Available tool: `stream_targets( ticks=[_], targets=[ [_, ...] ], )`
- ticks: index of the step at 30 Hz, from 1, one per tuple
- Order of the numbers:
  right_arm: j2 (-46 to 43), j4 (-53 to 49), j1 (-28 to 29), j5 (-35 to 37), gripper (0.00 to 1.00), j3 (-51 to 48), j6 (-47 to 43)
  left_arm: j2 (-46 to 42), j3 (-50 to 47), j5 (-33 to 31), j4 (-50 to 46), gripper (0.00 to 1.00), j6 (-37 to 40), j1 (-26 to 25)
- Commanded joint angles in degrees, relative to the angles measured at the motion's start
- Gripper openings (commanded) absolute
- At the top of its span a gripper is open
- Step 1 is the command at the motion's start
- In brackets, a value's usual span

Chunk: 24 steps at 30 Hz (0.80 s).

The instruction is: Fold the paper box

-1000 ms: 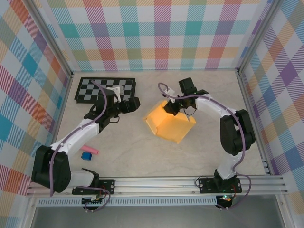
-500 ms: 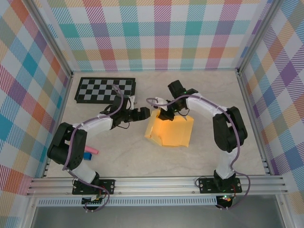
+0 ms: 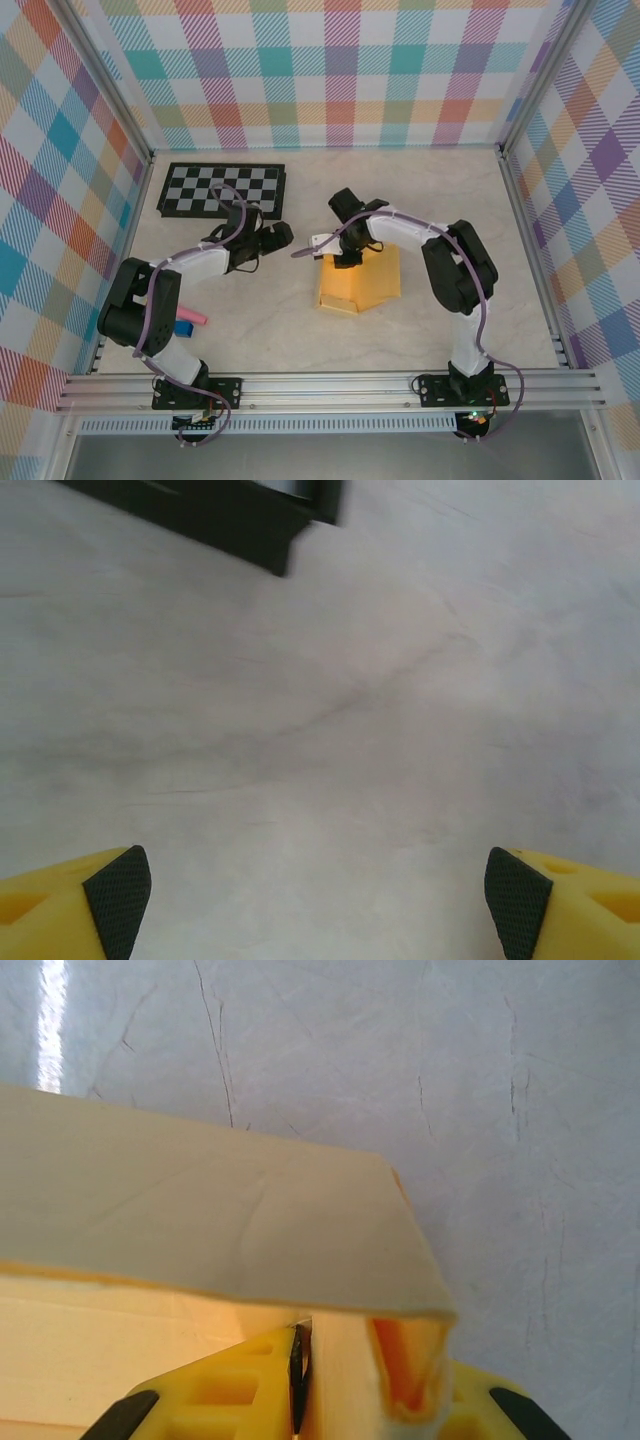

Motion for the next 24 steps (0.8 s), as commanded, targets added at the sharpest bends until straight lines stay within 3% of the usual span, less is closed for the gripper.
stream_targets(
  ticks=[1,6,11,16,20,24],
  targets=[
    [1.5,3.3,1.9,6.1,0.2,-0.9,-3.6,-2.2,-1.2,-6.0,-3.5,0.89,-2.8,1.2],
    [4.5,7.3,4.3,12.5,0.22,-0.7,-3.6,-0.8,-1.3,-0.7,-5.1,0.86,-5.3,1.2],
    [6.5,13.3,6.2,18.0,0.23,-1.9,-3.1,-1.9,-2.3,-5.2,-7.3,0.87,-5.5,1.2],
    [6.5,22.4,8.0,23.7,0.24,-5.5,-5.6,-1.3,-1.2,-4.3,-8.3,0.87,-4.1,1.2],
    [6.2,23.8,8.2,24.5,0.23,-6.1,-6.9,-1.2,-1.5,-2.3,-7.7,0.87,-4.6,1.2],
    [5.5,22.8,8.2,22.9,0.29,-5.7,-7.4,-1.2,-0.9,-3.4,-9.0,0.87,-4.6,1.2]
  ],
)
